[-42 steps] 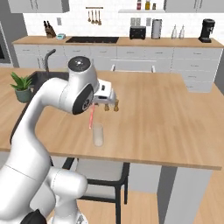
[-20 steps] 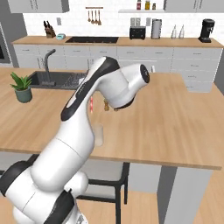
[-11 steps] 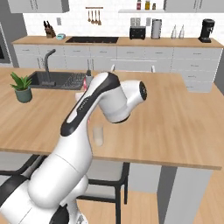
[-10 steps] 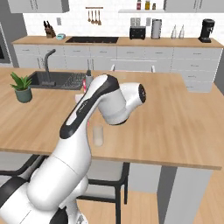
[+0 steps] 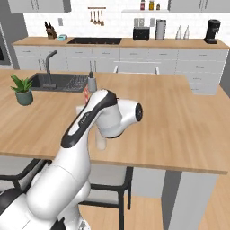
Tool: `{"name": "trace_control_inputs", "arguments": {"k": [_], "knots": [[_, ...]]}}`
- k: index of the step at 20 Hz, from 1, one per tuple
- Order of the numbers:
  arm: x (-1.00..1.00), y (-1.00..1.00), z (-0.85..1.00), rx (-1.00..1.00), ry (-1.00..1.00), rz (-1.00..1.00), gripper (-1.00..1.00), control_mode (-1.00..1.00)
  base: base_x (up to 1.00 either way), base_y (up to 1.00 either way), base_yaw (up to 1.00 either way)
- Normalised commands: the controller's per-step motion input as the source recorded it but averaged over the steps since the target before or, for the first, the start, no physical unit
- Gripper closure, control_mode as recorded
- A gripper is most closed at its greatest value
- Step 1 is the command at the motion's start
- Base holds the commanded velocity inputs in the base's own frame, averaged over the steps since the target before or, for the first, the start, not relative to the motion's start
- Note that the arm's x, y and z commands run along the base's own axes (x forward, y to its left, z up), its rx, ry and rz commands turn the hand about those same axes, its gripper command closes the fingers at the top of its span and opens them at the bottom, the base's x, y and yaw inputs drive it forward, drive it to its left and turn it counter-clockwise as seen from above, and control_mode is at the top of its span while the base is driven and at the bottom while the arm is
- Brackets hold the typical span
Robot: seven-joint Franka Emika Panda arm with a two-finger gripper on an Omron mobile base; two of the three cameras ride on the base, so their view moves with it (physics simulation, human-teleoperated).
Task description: Take a straw from the drawer in front and place it inside the glass cup on the dining counter.
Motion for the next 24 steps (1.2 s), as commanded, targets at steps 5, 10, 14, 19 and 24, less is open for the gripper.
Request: {"name": "trace_control_inputs", "arguments": {"k": [5, 10, 14, 19, 24], "knots": [[0.51, 0.00, -0.27, 0.00, -0.05, 0.00, 1.00, -1.00, 0.00, 0.00, 0.00], [0.45, 0.00, -0.27, 0.00, -0.05, 0.00, 1.00, -1.00, 0.00, 0.00, 0.00], [0.26, -0.02, -0.27, 0.00, -0.06, 0.00, 1.00, -1.00, 0.00, 0.00, 0.00], [0.24, -0.07, -0.18, 0.00, -0.03, 0.00, 1.00, -1.00, 0.00, 0.00, 0.00], [0.21, -0.07, -0.20, -0.01, 0.00, 0.00, 1.00, -1.00, 0.00, 0.00, 0.00]]}}
